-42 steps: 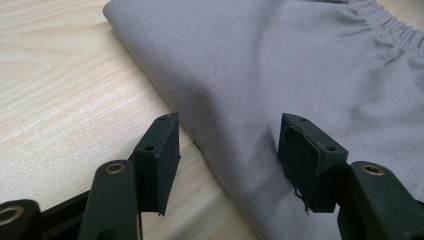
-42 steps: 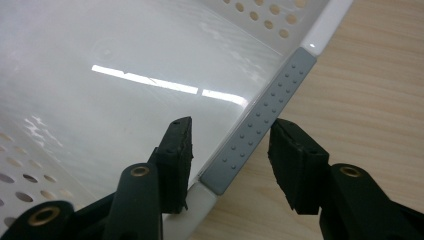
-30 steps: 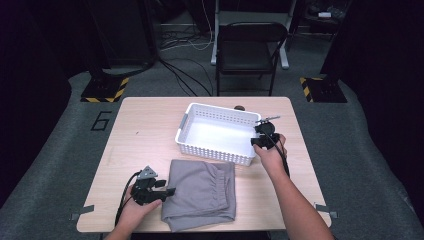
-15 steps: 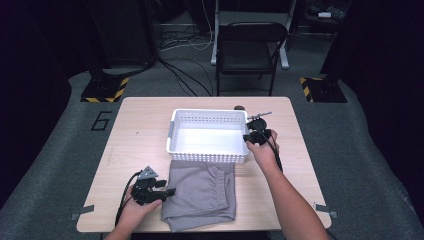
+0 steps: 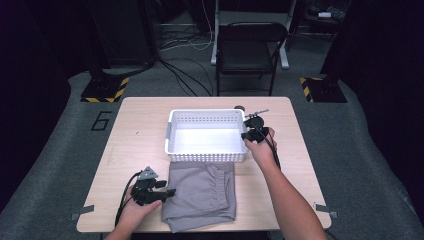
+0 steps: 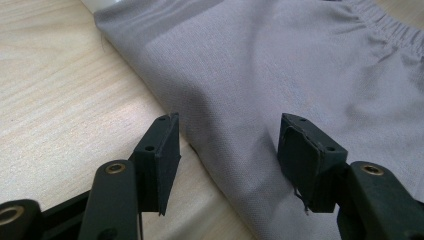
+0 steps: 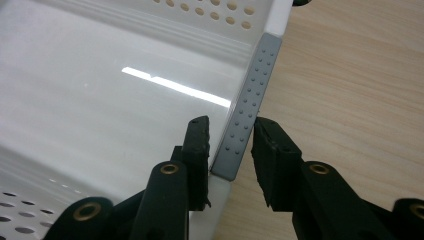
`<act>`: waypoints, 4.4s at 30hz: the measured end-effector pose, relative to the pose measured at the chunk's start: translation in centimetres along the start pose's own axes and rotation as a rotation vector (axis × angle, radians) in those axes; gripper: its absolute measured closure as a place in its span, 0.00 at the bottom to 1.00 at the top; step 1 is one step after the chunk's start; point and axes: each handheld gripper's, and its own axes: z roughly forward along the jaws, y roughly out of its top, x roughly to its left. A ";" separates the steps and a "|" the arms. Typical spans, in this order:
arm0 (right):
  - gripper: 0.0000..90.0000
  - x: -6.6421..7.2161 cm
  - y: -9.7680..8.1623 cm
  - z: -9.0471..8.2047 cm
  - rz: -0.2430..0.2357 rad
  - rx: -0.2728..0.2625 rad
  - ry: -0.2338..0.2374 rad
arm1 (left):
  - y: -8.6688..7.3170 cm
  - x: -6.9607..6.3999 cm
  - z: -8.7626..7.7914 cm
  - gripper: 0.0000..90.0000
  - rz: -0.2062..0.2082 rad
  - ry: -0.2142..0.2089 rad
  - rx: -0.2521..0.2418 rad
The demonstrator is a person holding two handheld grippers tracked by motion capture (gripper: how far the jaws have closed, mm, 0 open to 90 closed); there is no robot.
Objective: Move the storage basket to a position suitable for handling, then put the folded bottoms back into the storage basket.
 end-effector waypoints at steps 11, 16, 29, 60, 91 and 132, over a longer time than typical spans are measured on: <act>0.69 0.5 0.0 -0.1 -0.002 0.004 -0.002 | 0.0 -0.1 -0.1 0.48 -0.008 0.002 -0.007; 0.61 0.8 -0.2 -1.1 -0.023 -0.028 0.011 | 0.0 -0.1 -0.2 0.49 0.003 0.017 -0.021; 0.59 1.5 -1.8 -4.3 -0.081 -0.096 0.064 | 0.1 -0.2 -0.5 0.50 -0.015 0.046 -0.034; 0.49 3.2 -9.8 -9.6 -0.086 -0.162 0.208 | 0.5 -0.5 -1.4 0.51 -0.036 0.022 -0.047; 0.67 7.7 -15.2 -4.0 -0.076 -0.020 0.199 | 0.1 -1.6 -0.2 0.44 -0.060 0.082 -0.042; 0.95 9.5 -15.7 -3.7 -0.126 0.002 0.199 | -0.5 -2.3 0.8 0.39 -0.085 0.167 -0.016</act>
